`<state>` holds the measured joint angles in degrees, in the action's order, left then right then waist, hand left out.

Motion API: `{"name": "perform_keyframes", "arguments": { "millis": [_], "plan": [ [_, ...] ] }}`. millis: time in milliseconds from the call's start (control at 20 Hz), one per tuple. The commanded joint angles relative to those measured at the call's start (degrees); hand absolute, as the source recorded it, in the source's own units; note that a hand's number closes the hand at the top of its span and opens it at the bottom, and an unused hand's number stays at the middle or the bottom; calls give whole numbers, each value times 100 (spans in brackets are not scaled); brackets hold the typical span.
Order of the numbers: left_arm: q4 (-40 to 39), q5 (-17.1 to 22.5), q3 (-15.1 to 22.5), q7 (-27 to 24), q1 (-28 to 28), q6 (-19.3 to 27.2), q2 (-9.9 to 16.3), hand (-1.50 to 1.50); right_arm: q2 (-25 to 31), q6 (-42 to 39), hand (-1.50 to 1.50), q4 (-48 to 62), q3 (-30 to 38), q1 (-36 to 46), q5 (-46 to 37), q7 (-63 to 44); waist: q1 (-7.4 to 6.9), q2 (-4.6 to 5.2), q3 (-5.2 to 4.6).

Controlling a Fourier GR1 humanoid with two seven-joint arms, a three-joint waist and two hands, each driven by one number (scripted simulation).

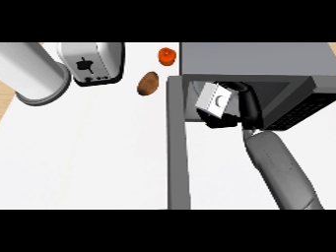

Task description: Pick up the milk, place it into the microwave and close the microwave

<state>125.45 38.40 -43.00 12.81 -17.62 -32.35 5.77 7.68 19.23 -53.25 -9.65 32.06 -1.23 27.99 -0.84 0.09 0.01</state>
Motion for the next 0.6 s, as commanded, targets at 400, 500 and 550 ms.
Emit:
{"name": "perform_keyframes", "arguments": {
  "millis": [400,500,550],
  "plan": [
    [-237,-209,116,-120,209,-212,-49,-150,-38,880,150,3002,614,2264,-682,88,-188,88,4],
    [-303,123,-13,28,177,-225,252,-150,97,957,150,3344,825,2232,-594,488,-261,115,10],
    [-112,55,25,20,185,-148,149,-150,-78,1170,150,3493,838,2473,-627,352,-308,123,10]
  ]
}}
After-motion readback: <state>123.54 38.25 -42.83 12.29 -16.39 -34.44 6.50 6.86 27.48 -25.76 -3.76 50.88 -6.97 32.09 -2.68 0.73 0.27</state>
